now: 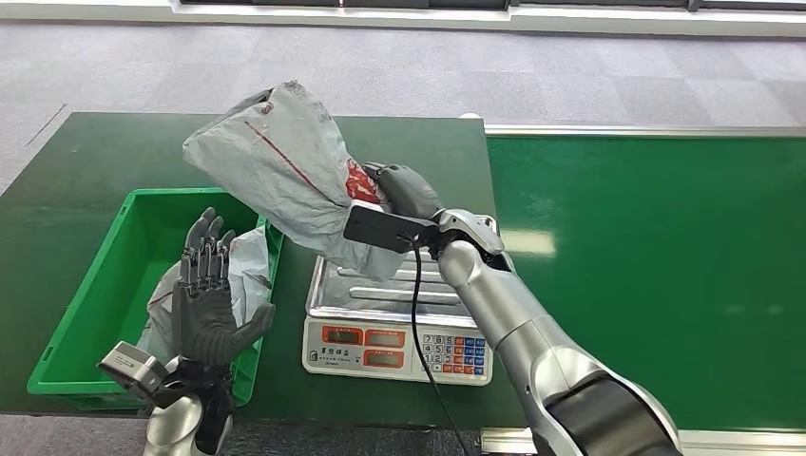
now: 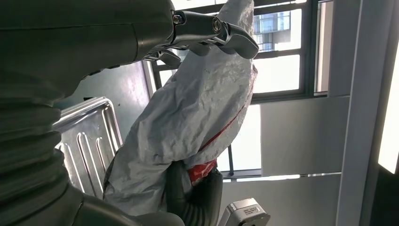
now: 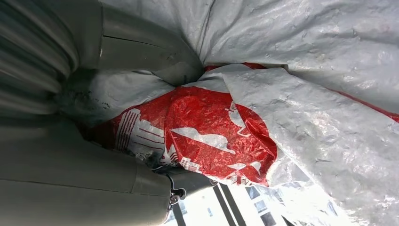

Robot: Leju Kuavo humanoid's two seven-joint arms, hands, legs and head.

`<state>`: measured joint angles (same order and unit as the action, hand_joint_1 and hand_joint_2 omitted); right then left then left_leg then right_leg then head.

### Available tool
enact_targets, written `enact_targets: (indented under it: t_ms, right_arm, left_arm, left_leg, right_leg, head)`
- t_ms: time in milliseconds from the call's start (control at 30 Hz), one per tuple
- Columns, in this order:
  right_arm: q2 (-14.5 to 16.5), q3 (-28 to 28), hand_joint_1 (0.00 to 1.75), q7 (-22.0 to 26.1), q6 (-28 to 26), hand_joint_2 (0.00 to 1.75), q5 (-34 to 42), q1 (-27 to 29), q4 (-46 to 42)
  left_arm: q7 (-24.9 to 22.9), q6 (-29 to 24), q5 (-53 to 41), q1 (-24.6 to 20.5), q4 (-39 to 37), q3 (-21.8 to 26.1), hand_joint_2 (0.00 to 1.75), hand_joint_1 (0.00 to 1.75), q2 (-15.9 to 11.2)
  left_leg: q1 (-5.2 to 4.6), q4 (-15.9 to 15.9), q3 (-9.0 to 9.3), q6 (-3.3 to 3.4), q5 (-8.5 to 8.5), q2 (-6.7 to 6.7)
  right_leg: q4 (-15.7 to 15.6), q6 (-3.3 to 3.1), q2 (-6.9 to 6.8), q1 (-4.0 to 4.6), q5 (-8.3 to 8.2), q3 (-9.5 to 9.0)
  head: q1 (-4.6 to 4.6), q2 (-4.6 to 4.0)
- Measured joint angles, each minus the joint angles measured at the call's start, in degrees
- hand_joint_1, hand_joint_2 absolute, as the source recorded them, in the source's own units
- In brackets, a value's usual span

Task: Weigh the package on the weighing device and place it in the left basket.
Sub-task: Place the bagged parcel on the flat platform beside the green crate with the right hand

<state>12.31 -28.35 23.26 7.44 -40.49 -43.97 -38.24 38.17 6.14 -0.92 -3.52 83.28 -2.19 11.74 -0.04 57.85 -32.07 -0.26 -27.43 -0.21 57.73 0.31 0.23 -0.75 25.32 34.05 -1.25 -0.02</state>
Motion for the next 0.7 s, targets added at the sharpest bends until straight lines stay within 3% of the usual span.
enact_targets:
  t_ms: [100, 133, 467, 700]
  right_arm:
    - [0.1, -0.3, 0.25, 0.4, 1.2, 1.75, 1.2, -0.5, 1.4]
    - [0.2, -0.3, 0.03, 0.5, 1.8, 1.75, 1.6, -0.7, 2.0]
    - [0.3, -1.9, 0.00, -6.9, -0.4, 1.75, -1.4, -2.3, 8.4]
    - [0.3, -2.0, 0.00, -4.2, 3.2, 1.75, -0.1, -2.3, 9.7]
  left_arm:
    - [-0.1, -0.1, 0.0, 0.1, 0.0, 0.0, 1.75, 0.00, -0.1]
    - [-0.2, -0.1, 0.1, 0.2, 0.0, 0.0, 1.75, 0.00, -0.1]
    - [-0.9, -0.4, 0.4, 2.0, 1.2, 0.1, 1.75, 0.00, -0.3]
    - [-0.9, -0.8, -0.1, 2.8, 1.8, 0.2, 1.75, 0.00, -0.5]
  left_leg:
    - [0.00, 0.0, 0.01, 0.00, 0.00, 0.01]
    - [0.00, 0.0, 0.01, 0.00, 0.00, 0.01]
    - [0.02, 0.0, 0.00, -0.01, 0.00, 0.03]
    - [0.01, 0.0, -0.01, -0.01, 0.00, 0.03]
  right_leg:
    - [0.0, 0.02, 0.00, 0.00, -0.02, 0.00]
    - [0.0, 0.02, 0.01, 0.00, -0.02, 0.01]
    - [0.0, 0.02, 0.01, 0.03, -0.02, 0.04]
    - [0.0, 0.02, 0.02, 0.02, -0.02, 0.07]
  head:
    - [0.00, 0.00]
    - [0.00, 0.00]
    - [0.00, -0.01]
    - [0.00, 0.00]
